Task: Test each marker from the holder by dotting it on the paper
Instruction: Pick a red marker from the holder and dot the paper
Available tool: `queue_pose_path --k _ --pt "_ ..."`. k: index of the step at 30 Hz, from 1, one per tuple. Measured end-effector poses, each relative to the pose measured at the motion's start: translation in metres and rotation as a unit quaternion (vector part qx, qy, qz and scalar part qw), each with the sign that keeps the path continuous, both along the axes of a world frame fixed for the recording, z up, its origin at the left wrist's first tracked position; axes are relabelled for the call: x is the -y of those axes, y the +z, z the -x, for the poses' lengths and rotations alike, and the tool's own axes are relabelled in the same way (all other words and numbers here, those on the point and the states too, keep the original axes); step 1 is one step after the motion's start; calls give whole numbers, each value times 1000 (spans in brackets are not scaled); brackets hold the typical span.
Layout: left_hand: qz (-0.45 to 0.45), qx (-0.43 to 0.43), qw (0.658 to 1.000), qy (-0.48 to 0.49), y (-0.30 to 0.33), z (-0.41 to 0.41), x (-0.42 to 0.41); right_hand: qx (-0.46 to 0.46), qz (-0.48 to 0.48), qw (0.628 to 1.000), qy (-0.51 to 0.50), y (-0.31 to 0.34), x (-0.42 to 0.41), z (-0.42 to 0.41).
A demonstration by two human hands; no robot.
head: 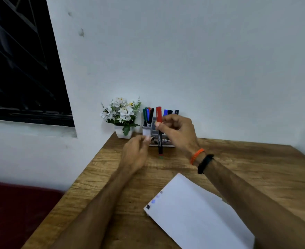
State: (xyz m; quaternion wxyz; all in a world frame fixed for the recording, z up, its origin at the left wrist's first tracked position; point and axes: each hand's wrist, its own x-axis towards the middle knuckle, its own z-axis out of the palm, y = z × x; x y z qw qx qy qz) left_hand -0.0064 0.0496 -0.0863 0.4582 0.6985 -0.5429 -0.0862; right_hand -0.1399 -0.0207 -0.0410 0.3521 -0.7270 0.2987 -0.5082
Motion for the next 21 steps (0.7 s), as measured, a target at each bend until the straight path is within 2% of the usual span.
queue_pose_path --k 3,5,10,14,18,21 --pt "68 -183 977 -88 14 5 -9 -49 -7 999 15 -23 -19 22" --pt "65 -219 962 -147 18 7 -14 -68 -15 997 15 -35 -28 33" --pt "23 -186 963 -193 18 15 -20 -118 -2 992 53 -47 -38 50" --pt "20 -223 959 -173 17 3 -21 -155 -82 980 89 -46 -36 63" --pt "-18 -230 956 -179 17 -7 -23 -100 -108 985 90 -44 -28 72" --pt "-91 -154 957 -230 15 -7 -24 -40 -126 987 88 -42 -23 75"
